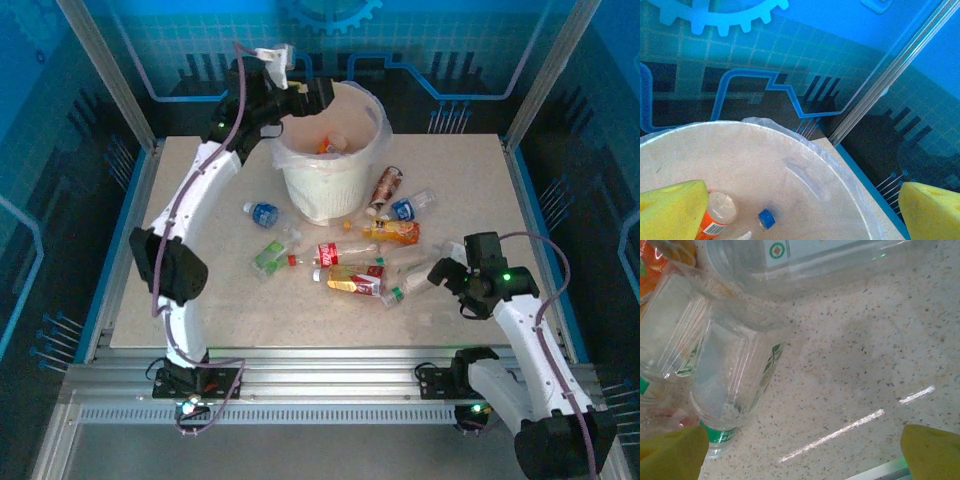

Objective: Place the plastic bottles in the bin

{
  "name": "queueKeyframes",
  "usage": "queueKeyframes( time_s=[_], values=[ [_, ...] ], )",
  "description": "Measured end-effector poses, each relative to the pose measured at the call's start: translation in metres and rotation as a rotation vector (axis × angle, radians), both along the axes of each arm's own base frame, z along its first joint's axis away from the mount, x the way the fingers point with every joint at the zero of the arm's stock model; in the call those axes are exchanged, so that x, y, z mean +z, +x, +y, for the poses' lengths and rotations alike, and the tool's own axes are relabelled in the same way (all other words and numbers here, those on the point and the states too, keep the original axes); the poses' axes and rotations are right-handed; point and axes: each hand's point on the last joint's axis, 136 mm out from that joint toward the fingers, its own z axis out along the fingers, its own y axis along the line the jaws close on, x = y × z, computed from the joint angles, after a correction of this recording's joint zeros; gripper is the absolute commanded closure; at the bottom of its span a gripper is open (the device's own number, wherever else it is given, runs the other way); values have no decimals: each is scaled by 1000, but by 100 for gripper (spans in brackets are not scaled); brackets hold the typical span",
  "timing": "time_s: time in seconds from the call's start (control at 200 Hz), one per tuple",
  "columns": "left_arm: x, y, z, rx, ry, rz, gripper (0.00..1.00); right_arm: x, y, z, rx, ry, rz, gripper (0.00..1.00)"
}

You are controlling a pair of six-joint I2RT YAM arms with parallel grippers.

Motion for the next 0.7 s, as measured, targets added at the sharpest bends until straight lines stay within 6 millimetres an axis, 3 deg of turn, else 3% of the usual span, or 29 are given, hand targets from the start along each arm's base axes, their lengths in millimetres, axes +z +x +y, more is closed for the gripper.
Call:
queueKeyframes(
  time_s=[0.07,0.26,0.4,0.7],
  values=[
    [3,-12,4,6,-8,-17,1,-2,-1,2,6,14,-8,0],
    [-12,-51,21,50,-8,-7,1,-10,-8,9,27,46,-7,0],
    [-29,-83,39,107,-22,10,1,-14,-9,17,56,57,-13,0],
    [-43,-135,79,243,-52,-4,1,-26,-13,33,102,75,0,0]
  ],
)
